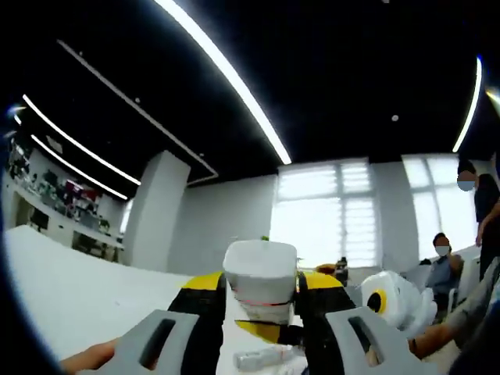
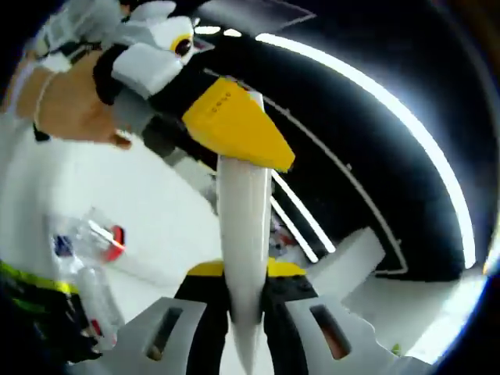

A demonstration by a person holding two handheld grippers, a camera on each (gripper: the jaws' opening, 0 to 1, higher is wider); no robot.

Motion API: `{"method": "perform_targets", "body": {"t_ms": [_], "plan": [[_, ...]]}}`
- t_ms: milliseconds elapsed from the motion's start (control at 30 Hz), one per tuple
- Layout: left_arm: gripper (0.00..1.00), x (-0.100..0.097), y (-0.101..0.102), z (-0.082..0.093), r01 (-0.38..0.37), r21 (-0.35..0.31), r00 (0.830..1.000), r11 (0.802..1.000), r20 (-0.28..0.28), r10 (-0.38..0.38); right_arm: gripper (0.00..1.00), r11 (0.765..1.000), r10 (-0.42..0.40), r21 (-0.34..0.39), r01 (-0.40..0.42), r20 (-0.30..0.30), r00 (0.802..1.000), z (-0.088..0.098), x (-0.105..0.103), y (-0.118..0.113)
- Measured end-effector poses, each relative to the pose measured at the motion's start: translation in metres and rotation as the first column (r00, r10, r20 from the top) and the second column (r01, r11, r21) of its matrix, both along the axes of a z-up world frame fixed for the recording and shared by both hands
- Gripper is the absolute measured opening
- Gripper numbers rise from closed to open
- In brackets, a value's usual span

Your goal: Arrange the skincare products in the storage area until every visible bottle or jar stands upright without overlapping.

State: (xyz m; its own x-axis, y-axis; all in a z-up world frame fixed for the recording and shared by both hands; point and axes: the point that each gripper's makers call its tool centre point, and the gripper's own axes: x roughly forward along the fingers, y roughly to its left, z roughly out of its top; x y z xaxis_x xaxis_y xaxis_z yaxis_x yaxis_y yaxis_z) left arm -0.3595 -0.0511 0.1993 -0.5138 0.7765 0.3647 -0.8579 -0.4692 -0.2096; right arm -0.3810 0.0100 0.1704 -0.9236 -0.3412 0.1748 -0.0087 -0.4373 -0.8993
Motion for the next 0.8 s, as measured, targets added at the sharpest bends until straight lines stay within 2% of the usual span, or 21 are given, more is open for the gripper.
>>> {"method": "perform_targets", "body": {"t_ms": [33,67,133,200,233,267,433,567,633,667,700,800], "plan": [[0.49,-0.001,-0.001,-0.001,0.011,0.007,1.000,1.000,0.010,-0.011,0.13,0.995,-0.051,0.081,0.057,-0.078,0.996,0.003,-0.001,0.006],[0.57,-0.003,-0.002,-0.002,0.025,0.031,0.999,0.999,0.033,-0.026,0.13,0.992,-0.067,0.097,0.077,-0.101,0.993,0.004,-0.002,0.009],[0.66,-0.007,-0.006,-0.003,0.050,0.081,0.996,0.995,0.073,-0.056,0.13,0.994,-0.063,0.082,0.072,-0.108,0.992,0.006,-0.001,0.012],[0.69,-0.008,-0.008,-0.005,0.076,0.108,0.992,0.991,0.091,-0.086,0.13,0.994,-0.063,0.077,0.074,-0.134,0.989,0.011,0.001,0.014],[0.69,-0.008,-0.008,-0.007,0.084,0.111,0.991,0.990,0.095,-0.094,0.14,0.989,-0.081,0.104,0.101,-0.178,0.981,0.017,0.003,0.016],[0.68,-0.007,-0.007,-0.007,0.089,0.112,0.990,0.990,0.102,-0.101,0.14,0.986,-0.086,0.122,0.112,-0.197,0.977,0.018,0.003,0.017],[0.59,0.011,0.004,-0.004,0.214,0.153,0.966,0.965,0.116,-0.233,0.14,0.977,-0.088,0.168,0.129,-0.234,0.968,0.015,0.004,0.015],[0.55,0.025,0.022,-0.019,0.283,0.079,0.942,0.956,0.167,-0.293,0.14,0.949,-0.082,0.271,0.163,-0.286,0.955,0.011,0.003,0.008],[0.54,0.026,0.027,-0.025,0.288,0.068,0.937,0.955,0.187,-0.296,0.14,0.946,-0.065,0.286,0.153,-0.295,0.953,0.009,0.005,0.005],[0.54,0.029,0.029,-0.028,0.310,0.070,0.926,0.948,0.204,-0.317,0.14,0.936,-0.051,0.316,0.155,-0.314,0.948,0.010,0.006,0.001],[0.54,0.032,0.031,-0.030,0.334,0.083,0.912,0.939,0.225,-0.344,0.14,0.921,-0.040,0.349,0.172,-0.354,0.934,0.013,0.010,-0.001],[0.53,0.039,0.033,-0.031,0.391,0.135,0.873,0.910,0.260,-0.413,0.14,0.892,-0.011,0.404,0.201,-0.425,0.905,0.018,0.019,-0.009]]}}
